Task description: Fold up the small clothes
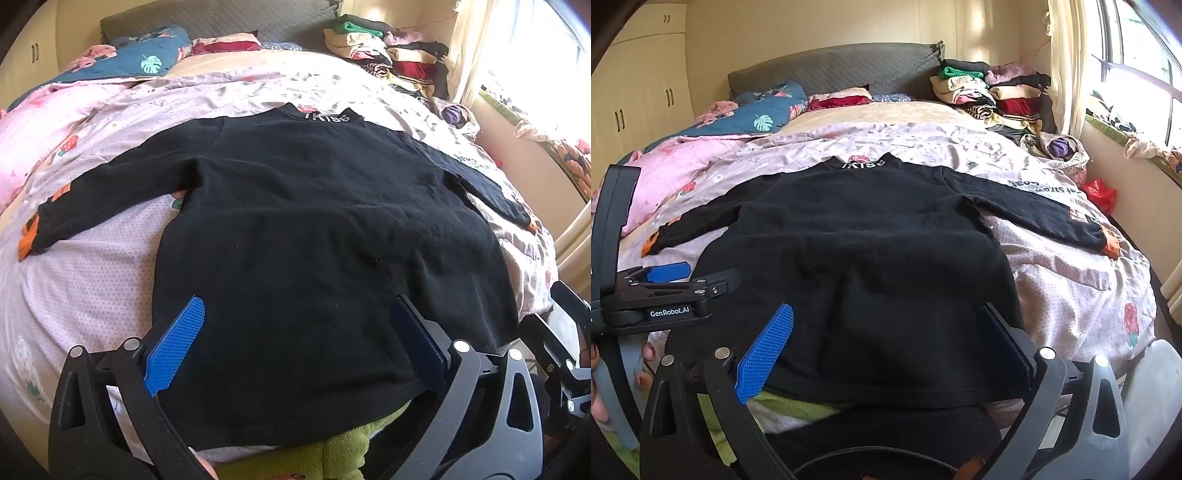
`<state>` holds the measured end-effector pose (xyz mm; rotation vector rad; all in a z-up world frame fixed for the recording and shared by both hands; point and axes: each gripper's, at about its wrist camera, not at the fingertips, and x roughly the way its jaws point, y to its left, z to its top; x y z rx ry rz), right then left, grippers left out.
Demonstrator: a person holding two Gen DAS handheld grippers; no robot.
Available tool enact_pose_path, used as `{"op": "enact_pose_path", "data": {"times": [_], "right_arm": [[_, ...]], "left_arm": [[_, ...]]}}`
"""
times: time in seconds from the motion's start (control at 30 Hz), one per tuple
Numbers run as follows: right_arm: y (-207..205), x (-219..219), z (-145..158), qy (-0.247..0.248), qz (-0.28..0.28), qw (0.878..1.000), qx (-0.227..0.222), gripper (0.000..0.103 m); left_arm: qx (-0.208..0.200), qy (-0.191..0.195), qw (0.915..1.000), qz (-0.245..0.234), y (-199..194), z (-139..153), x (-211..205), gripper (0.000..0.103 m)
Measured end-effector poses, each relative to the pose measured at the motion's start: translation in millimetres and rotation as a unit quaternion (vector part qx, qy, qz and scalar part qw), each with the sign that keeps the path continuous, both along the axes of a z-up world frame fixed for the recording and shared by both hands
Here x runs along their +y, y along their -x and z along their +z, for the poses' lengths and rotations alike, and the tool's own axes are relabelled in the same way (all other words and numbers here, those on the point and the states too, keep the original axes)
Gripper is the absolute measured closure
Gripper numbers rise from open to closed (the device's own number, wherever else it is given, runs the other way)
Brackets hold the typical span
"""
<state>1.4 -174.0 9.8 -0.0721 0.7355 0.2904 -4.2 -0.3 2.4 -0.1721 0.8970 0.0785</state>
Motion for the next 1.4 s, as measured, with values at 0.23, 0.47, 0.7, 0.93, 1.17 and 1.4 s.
{"op": "enact_pose_path", "data": {"times": [0.23,0.47,0.7,0.93,1.17,1.4], "right_arm": [[2.6,0.1,0.8,-0.001,0.0,1.0,-0.003,0.004],[3.1,-0.2,0.2,-0.004,0.001,1.0,-0.002,0.004],[3.4,0.5,0.1,-0.004,0.002,1.0,-0.004,0.004],[4.2,0.5,0.3,-0.002,-0.001,1.0,-0.007,0.004],[5.4,1.6,0.8,0.0,-0.001,1.0,-0.007,0.004],[6.4,1.4,1.1,-0.002,0.0,1.0,-0.006,0.004]], "left_arm": [[-0.001,0.0,1.0,-0.002,1.0,0.9,-1.6,0.008],[-0.001,0.0,1.0,-0.002,2.2,1.1,-2.4,0.008],[-0.001,0.0,1.0,-0.002,1.8,0.9,-2.4,0.008],[-0.001,-0.001,1.0,-0.003,2.3,1.2,-3.4,0.008],[-0.002,0.0,1.0,-0.006,3.3,2.1,-5.9,0.008],[-0.002,0.002,1.0,-0.007,2.2,2.6,-5.6,0.008]]}}
